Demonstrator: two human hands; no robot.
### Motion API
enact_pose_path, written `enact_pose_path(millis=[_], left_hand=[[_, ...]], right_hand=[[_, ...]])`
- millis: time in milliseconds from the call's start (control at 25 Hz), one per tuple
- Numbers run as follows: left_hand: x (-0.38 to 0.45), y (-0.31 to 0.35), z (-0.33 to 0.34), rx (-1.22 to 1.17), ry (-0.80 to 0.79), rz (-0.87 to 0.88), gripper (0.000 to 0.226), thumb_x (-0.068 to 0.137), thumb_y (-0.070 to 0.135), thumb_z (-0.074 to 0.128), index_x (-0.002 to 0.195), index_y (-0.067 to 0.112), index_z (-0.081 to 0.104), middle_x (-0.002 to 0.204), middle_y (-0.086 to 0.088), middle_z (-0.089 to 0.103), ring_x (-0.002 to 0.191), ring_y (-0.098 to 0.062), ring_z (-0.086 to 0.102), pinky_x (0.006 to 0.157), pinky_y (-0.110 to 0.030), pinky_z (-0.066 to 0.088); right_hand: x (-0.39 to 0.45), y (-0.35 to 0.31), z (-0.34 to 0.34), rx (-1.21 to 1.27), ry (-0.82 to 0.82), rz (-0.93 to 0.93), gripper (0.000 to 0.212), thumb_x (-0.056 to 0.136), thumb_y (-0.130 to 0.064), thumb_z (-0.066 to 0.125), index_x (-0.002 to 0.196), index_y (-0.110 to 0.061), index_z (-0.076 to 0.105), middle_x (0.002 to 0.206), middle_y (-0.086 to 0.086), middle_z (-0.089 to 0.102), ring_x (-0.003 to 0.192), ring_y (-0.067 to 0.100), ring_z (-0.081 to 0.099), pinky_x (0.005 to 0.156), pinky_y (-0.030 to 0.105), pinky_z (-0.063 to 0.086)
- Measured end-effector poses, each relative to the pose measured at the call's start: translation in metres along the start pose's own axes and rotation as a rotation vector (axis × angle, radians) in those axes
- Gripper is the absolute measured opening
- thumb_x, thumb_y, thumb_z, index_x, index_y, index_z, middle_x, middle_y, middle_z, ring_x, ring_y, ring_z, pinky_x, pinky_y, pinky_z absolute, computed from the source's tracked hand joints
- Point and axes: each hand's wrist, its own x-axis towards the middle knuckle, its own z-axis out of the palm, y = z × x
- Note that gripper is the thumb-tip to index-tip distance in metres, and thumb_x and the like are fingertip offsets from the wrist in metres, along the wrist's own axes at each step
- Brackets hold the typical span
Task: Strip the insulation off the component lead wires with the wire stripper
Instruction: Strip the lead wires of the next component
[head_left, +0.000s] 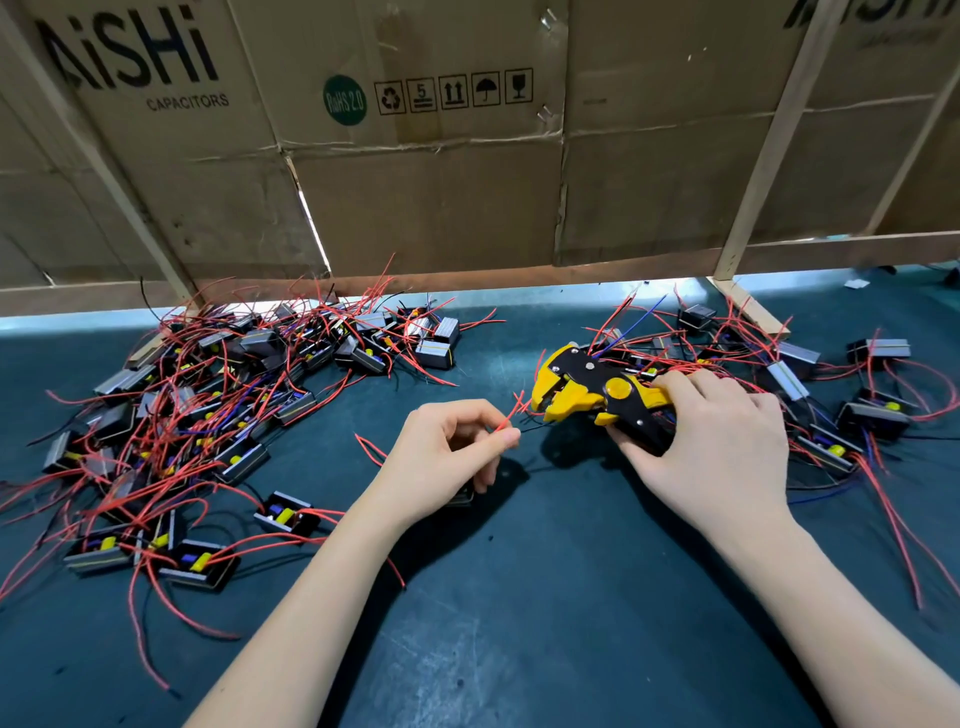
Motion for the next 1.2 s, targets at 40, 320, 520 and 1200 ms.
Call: enact_pose_path(millis=[40, 320, 520, 1200], left_hand=[[0.000, 0.000, 0.000, 0.001, 0.002, -0.002, 0.016, 0.093, 0.017, 0.066, 0.079, 0.009, 0.066, 0.053, 0.000, 0.061, 0.047, -0.016, 0.056, 0.057, -0.020, 0.046], [0.002, -0.002, -0.005, -0.068, 0.015, -0.021, 0.016, 0.095, 0.018, 0.062, 0.081, 0.011, 0.067, 0.055, -0.004, 0.061, 0.048, -0.018, 0.055, 0.055, -0.024, 0.048], [0.002, -0.003, -0.001, -0.044, 0.029, -0.032, 0.017, 0.095, 0.016, 0.062, 0.080, 0.011, 0.066, 0.054, -0.004, 0.061, 0.046, -0.018, 0.055, 0.055, -0.025, 0.049], [0.001, -0.003, 0.000, 0.005, 0.000, -0.017, 0.016, 0.094, 0.017, 0.064, 0.079, 0.012, 0.065, 0.053, -0.002, 0.062, 0.046, -0.020, 0.056, 0.055, -0.026, 0.048]], right_hand=[[0.000, -0.001, 0.000, 0.005, -0.004, -0.008, 0.046, 0.068, -0.052, 0.077, 0.091, -0.015, 0.065, 0.084, 0.004, 0.063, 0.085, 0.032, 0.061, 0.076, 0.041, 0.038], [0.001, 0.005, -0.001, -0.035, -0.024, 0.025, 0.048, 0.069, -0.053, 0.077, 0.092, -0.013, 0.065, 0.083, 0.006, 0.063, 0.084, 0.034, 0.061, 0.076, 0.042, 0.038], [0.002, 0.002, -0.002, 0.016, -0.037, 0.011, 0.047, 0.070, -0.053, 0.077, 0.092, -0.014, 0.066, 0.084, 0.005, 0.064, 0.086, 0.033, 0.061, 0.077, 0.041, 0.038], [0.000, -0.010, -0.016, 0.117, -0.012, 0.057, 0.039, 0.065, -0.054, 0.082, 0.064, -0.019, 0.064, 0.055, 0.004, 0.060, 0.055, 0.034, 0.060, 0.054, 0.028, 0.032]])
